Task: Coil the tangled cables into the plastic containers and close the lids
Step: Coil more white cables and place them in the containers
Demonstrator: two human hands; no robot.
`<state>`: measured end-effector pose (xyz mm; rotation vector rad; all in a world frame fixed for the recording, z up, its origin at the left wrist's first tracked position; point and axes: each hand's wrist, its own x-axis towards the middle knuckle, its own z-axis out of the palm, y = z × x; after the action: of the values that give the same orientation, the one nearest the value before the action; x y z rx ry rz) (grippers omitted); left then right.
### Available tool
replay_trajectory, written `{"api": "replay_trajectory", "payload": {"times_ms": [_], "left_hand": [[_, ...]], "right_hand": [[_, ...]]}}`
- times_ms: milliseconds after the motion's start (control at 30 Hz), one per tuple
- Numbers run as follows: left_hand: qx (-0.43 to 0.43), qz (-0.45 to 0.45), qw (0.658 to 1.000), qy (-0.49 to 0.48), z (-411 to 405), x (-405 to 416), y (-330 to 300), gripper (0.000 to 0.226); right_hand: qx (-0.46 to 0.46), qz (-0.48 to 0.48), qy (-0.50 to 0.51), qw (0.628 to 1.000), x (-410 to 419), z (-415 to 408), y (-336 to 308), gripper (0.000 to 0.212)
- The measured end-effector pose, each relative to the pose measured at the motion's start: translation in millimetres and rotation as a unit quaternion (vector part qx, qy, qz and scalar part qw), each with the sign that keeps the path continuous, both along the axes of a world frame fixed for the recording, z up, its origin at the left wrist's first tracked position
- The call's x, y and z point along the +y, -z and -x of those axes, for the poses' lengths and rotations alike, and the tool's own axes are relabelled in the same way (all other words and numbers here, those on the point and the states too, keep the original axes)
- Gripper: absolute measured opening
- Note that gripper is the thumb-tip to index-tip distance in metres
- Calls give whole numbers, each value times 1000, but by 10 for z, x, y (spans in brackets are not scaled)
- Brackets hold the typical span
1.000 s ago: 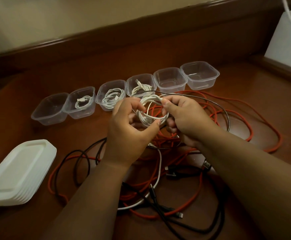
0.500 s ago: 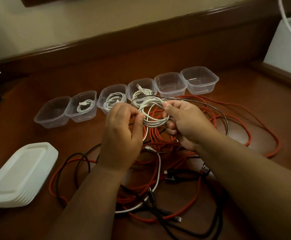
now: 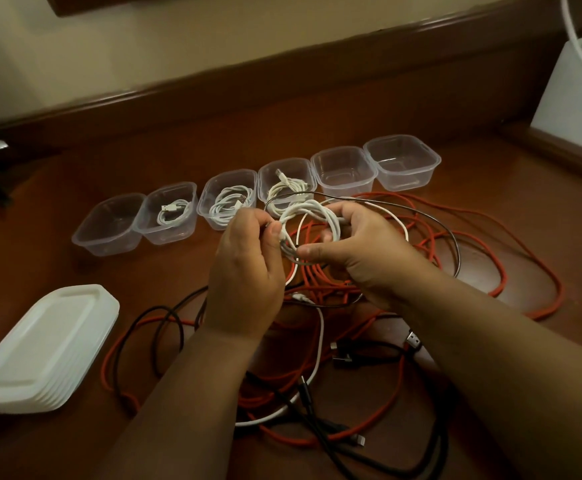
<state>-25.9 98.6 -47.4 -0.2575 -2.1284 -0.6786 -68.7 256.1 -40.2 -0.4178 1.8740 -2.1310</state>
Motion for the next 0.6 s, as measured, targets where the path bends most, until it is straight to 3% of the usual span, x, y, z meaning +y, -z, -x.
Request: {"api": "replay_trajectory", "payload": {"times_ms": [100, 200, 300, 400, 533, 600], "left_hand": [[-14, -8, 1000, 22, 16, 11, 30, 17], [-62, -120, 987, 87, -12, 35, 1, 13], [-130, -271, 943, 140, -55, 63, -62, 5], [-176, -350, 909, 146, -85, 112, -107, 7], [-223, -500, 819, 172, -127, 166, -180, 14], [-232, -520, 806, 163, -126, 112, -218, 17]], "right_hand": [[23, -52, 13, 998, 3, -2, 7, 43], [-14, 6, -4, 1000, 3, 4, 15, 28], [-77, 101, -22, 992, -19, 11, -7, 8], [-109, 164, -25, 980, -4, 8, -35, 16], [-79, 91, 4, 993, -24, -54, -55, 18], [-44, 40, 18, 998, -58, -91, -100, 19]]}}
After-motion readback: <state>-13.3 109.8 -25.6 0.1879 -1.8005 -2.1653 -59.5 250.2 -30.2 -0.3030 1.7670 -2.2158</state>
